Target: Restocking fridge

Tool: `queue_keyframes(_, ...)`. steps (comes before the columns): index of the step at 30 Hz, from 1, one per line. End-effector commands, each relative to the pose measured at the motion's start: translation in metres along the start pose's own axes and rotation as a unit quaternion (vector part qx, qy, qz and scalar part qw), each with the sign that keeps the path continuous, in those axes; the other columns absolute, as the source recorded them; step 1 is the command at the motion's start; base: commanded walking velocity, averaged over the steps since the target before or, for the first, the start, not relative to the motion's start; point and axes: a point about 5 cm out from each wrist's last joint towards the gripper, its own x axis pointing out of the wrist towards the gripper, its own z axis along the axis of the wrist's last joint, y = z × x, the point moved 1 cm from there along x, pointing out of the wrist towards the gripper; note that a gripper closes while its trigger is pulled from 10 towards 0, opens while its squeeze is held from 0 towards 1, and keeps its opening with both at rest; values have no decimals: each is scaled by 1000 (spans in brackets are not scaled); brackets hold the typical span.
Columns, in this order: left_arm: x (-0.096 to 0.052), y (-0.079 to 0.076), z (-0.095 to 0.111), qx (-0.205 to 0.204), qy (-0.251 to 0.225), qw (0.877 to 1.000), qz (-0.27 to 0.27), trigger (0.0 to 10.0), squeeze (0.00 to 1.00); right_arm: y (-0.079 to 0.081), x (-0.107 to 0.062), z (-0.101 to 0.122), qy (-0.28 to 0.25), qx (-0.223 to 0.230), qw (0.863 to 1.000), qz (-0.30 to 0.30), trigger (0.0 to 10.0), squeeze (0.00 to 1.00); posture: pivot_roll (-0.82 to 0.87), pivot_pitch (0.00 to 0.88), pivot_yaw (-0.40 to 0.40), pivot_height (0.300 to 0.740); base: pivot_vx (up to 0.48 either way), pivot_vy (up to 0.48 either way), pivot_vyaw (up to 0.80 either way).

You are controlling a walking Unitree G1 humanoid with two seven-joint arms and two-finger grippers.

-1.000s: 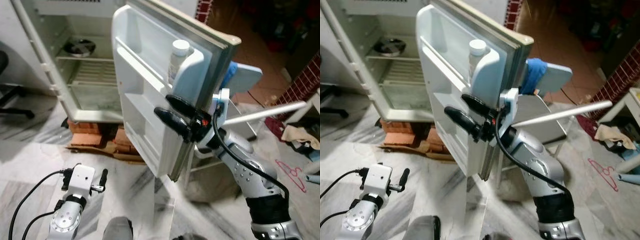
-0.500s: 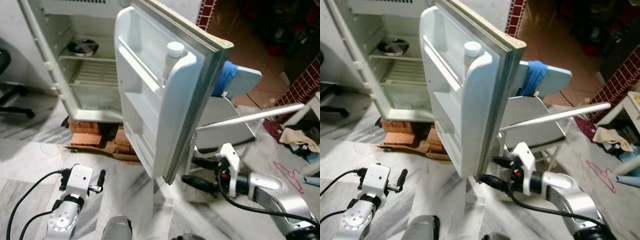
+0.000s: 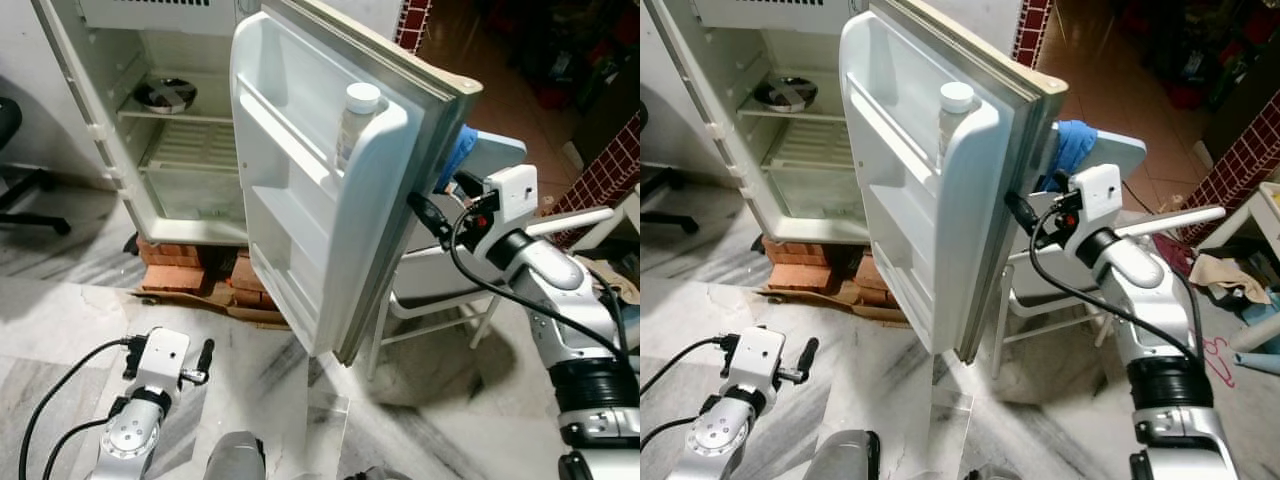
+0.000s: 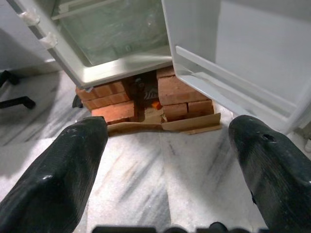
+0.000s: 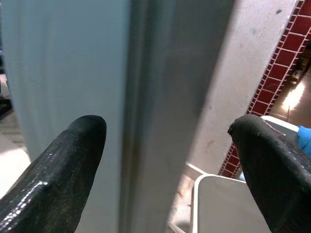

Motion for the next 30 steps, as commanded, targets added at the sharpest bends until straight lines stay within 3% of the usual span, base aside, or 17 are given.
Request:
queue_keyframes(1, 1, -1, 0, 4, -1, 1000, -3, 10000, 0, 1, 1, -3, 0, -5, 1000, 0, 10000, 0, 136, 42, -51, 740, 0, 0, 0)
queue_keyframes(4, 2, -1, 0, 4, -2, 1000, -5, 10000, 0, 15, 8, 3, -34, 68, 997, 25, 10000, 0, 135, 43, -48, 740, 0, 0, 0)
queue_keyframes(5, 2, -1, 0, 4, -2, 1000, -5, 10000, 0, 15, 8, 3, -34, 68, 997, 25, 10000, 0, 135, 43, -48, 740, 0, 0, 0)
queue_keyframes(6, 2, -1, -1, 4, -3, 1000, -7, 10000, 0, 38, 11, 19, -67, 133, 986, 82, 10000, 0, 134, 44, -46, 740, 0, 0, 0)
queue_keyframes(7, 2, -1, -1, 4, -3, 1000, -7, 10000, 0, 38, 11, 19, -67, 133, 986, 82, 10000, 0, 134, 44, -46, 740, 0, 0, 0)
queue_keyframes(8, 2, -1, -1, 4, -3, 1000, -9, 10000, 0, 58, 11, 33, -86, 153, 975, 135, 10000, 0, 134, 44, -46, 740, 0, 0, 0)
queue_keyframes(9, 2, -1, -1, 4, -3, 1000, -9, 10000, 0, 86, 8, 51, -111, 186, 954, 205, 10000, 0, 128, 43, -45, 740, 0, 0, 0)
queue_keyframes(10, 2, -1, -1, 4, -3, 1000, -9, 10000, 0, 86, 8, 51, -111, 186, 954, 205, 10000, 0, 128, 43, -45, 740, 0, 0, 0)
queue_keyframes(11, 2, -2, -1, 4, -4, 1000, -11, 10000, 0, 120, 0, 69, -129, 214, 925, 287, 10000, 0, 129, 42, -46, 740, 0, 0, 0)
queue_keyframes(12, 3, -2, -1, 4, -4, 1000, -12, 10000, 0, 130, -4, 71, -130, 219, 916, 310, 10000, 0, 130, 42, -47, 740, 0, 0, 0)
queue_keyframes(14, 3, -3, -1, 4, -4, 1000, -12, 10000, 0, 138, -7, 68, -123, 220, 911, 325, 10000, 0, 130, 42, -48, 740, 0, 0, 0)
queue_keyframes(18, 3, -4, -1, 3, -5, 1000, -13, 10000, 0, 138, -7, 48, -86, 217, 924, 304, 10000, 0, 127, 48, -51, 740, 0, 0, 0)
queue_keyframes(20, 4, -4, -1, 2, -5, 1000, -13, 10000, 0, 131, -3, 36, -64, 195, 942, 267, 10000, 0, 124, 47, -51, 740, 0, 0, 0)
queue_keyframes(21, 4, -4, 0, -1, -6, 1000, -12, 10000, 0, 115, 5, 28, -53, 172, 964, 194, 10000, 0, 121, 48, -51, 740, 0, 0, 0)
queue_keyframes(28, 7, -4, 2, -4, -11, 1000, -10, 10000, 0, 90, 9, 26, -48, 160, 980, 104, 10000, 0, 112, 51, -49, 740, 0, 0, 0)
queue_keyframes(30, 10, 8, 15, -15, -36, 999, 17, 10000, 0, 76, 7, 17, -37, 120, 990, 57, 10000, 0, 107, 59, -47, 740, 0, 0, 0)
